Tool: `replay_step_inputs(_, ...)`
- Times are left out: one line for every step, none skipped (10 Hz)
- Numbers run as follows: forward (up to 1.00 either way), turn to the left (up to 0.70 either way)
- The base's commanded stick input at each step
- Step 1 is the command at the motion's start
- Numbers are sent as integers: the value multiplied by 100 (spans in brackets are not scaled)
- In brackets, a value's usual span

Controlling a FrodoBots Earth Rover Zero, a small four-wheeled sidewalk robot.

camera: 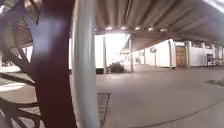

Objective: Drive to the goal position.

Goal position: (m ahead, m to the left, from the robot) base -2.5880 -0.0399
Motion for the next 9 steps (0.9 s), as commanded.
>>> replay_step_inputs(0, 0)
replay_step_inputs(0, 0)
replay_step_inputs(0, 0)
replay_step_inputs(0, 0)
replay_step_inputs(-6, 0)
replay_step_inputs(-7, 0)
replay_step_inputs(-4, 0)
replay_step_inputs(-1, 0)
replay_step_inputs(-19, 0)
